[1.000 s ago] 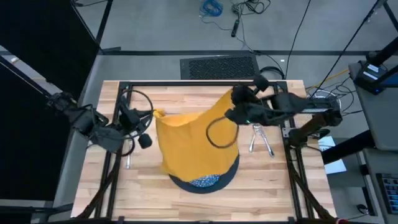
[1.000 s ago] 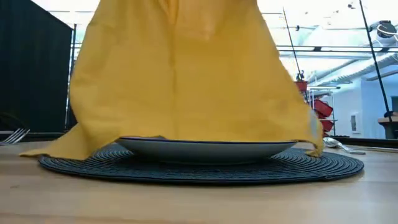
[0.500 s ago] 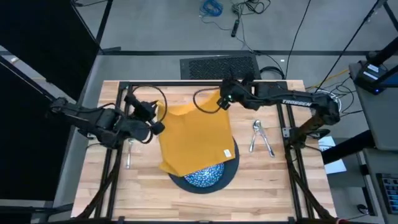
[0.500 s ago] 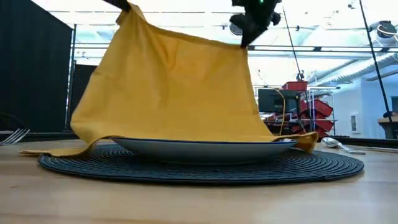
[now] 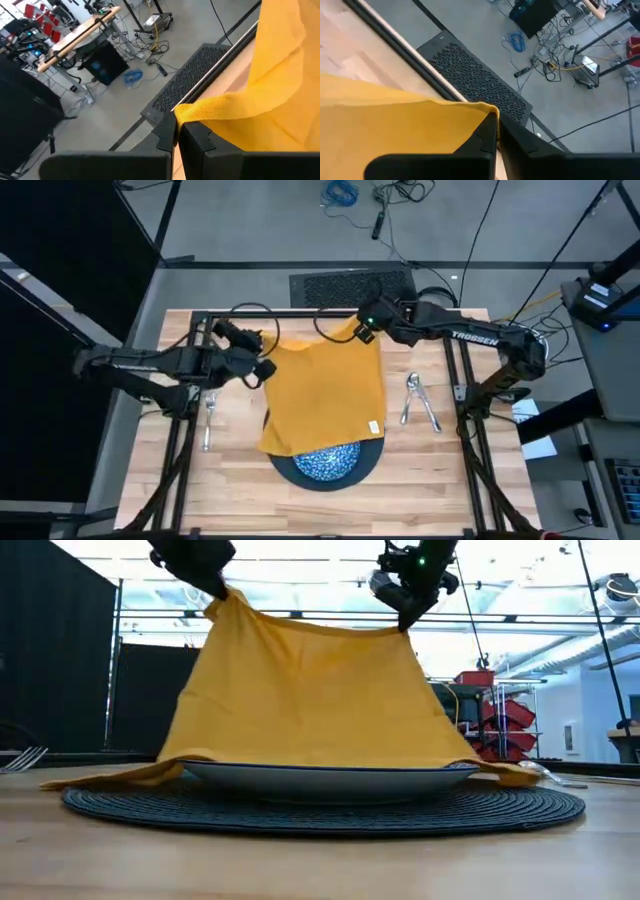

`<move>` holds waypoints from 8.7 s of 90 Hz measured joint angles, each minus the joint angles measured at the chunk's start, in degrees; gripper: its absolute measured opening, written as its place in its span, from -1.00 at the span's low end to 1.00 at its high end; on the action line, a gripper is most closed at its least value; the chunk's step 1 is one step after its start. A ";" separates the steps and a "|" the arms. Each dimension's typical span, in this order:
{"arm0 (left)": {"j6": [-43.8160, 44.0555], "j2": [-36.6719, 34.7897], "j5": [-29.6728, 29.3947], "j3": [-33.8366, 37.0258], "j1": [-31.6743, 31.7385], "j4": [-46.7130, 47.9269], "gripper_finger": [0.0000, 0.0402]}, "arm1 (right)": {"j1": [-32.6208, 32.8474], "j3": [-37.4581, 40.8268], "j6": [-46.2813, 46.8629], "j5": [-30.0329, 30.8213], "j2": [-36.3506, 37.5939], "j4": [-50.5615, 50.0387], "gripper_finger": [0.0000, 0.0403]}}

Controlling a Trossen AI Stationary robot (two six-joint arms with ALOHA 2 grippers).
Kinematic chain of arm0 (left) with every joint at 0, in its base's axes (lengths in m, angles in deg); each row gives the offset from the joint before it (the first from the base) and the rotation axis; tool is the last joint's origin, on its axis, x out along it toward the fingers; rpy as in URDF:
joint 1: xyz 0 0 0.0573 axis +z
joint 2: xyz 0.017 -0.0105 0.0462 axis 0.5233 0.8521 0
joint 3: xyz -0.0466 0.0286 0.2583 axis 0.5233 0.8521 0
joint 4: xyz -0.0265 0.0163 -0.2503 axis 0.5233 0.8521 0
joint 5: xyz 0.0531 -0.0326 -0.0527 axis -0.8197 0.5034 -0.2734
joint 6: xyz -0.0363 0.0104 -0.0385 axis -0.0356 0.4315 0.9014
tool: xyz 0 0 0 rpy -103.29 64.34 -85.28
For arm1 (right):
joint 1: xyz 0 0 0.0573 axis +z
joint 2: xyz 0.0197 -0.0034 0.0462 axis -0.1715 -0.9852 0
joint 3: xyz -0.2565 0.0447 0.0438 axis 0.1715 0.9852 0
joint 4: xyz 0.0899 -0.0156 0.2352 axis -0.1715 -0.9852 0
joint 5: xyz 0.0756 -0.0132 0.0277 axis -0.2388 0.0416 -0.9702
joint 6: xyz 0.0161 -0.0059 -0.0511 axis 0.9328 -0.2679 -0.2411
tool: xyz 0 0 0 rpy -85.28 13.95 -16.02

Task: Set table place
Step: Fold the yellow table napkin

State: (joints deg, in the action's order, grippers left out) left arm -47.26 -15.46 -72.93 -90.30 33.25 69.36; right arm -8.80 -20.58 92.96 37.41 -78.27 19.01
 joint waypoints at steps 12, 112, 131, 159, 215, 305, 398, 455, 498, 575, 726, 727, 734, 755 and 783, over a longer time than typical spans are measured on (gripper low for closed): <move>-1.51 0.73 2.57 0.00 4.09 -1.03 -1.00 | -1.70 0.00 0.07 -2.53 0.02 0.20 -1.00; -2.92 18.88 7.46 -0.25 14.09 -13.92 -0.52 | -8.68 0.82 6.69 -5.36 0.06 -8.90 -0.39; -4.92 18.87 7.34 -2.01 14.15 -14.05 -0.48 | -11.38 8.18 6.64 -6.26 0.07 -6.35 -0.25; -10.63 18.87 17.24 -3.89 14.09 -19.72 -0.49 | -10.78 20.27 4.99 -9.43 0.04 7.56 -0.32; -17.26 24.02 22.37 -3.93 14.81 -25.11 -1.00 | 7.13 21.31 8.65 -20.62 4.33 18.96 -0.44; -17.57 20.84 22.45 -14.23 20.69 2.74 -1.00 | 25.34 30.62 32.04 -10.48 -2.03 15.00 -0.57; -17.75 21.52 22.45 -14.19 30.76 2.75 -0.71 | 22.80 35.21 23.12 -21.27 -2.03 43.04 -0.57; -11.52 31.70 15.28 -14.19 33.59 20.72 0.13 | 23.73 35.30 34.30 -10.27 -2.03 19.29 -0.57; -17.52 32.64 49.88 -14.19 20.20 1.85 0.13 | 23.86 44.53 35.37 -10.47 -2.03 25.96 -0.57; -24.48 55.85 50.54 -24.13 8.35 -23.33 0.02 | 29.00 45.46 40.22 -13.74 9.37 22.50 -0.57; -21.98 61.10 47.49 -24.11 8.67 -24.55 -0.66 | 30.05 45.40 42.25 -13.70 11.37 22.14 -0.57; -21.98 61.10 47.49 -24.10 8.64 -24.55 -0.67 | 30.05 45.40 42.25 -13.70 11.37 22.14 -0.57; -21.98 61.10 47.48 -24.09 8.40 -24.57 -0.69 | 30.05 45.40 42.25 -13.70 11.37 22.14 -0.57; -22.03 61.10 47.46 -24.09 7.65 -24.62 -0.70 | 30.05 45.40 42.27 -13.81 11.37 22.07 -0.57; -22.07 61.10 46.44 -24.09 7.21 -24.64 -0.73 | 30.05 45.40 42.66 -15.10 11.37 21.94 -0.57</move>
State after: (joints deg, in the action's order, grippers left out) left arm -69.33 45.64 -26.49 -114.38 40.46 44.72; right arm 21.25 24.82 135.63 22.31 -66.90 40.95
